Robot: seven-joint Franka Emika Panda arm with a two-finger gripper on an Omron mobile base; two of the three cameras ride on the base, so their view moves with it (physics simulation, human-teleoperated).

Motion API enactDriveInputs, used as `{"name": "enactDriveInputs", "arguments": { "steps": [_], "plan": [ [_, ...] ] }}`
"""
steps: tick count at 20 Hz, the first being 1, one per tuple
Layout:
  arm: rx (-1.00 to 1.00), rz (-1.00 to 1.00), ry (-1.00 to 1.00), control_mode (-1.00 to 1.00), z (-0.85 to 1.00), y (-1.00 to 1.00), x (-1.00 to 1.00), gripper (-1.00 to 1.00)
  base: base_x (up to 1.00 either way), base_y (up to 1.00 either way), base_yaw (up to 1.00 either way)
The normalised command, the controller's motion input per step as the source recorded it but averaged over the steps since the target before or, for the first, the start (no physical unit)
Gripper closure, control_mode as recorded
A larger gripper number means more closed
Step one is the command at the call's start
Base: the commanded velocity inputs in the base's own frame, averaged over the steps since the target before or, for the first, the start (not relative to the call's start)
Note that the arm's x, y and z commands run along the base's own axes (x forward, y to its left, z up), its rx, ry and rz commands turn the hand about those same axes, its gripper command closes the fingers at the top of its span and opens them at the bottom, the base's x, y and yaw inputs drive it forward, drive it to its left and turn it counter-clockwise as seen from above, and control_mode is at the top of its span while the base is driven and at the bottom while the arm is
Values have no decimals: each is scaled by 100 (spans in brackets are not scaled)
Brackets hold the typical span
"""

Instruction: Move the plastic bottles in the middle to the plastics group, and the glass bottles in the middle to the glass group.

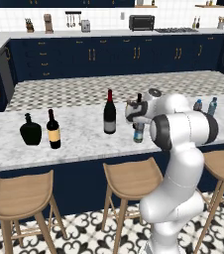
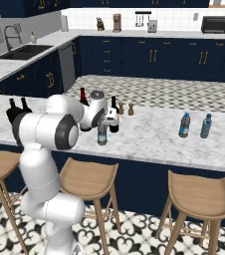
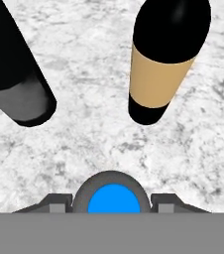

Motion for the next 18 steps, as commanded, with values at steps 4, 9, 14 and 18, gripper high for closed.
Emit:
{"name": "enactDriveInputs", "arguments": {
  "steps": [4, 9, 14, 18],
  "plan": [
    [0, 0, -3, -100, 44, -67, -25, 100, 0, 0, 0],
    [0, 0, 1, -100, 22, -100, -2, 100, 0, 0, 0],
    [0, 0, 5, -100, 2, -100, 3, 100, 0, 0, 0],
    [0, 0, 3, -100, 0, -100, 0, 100, 0, 0, 0]
  ]
}}
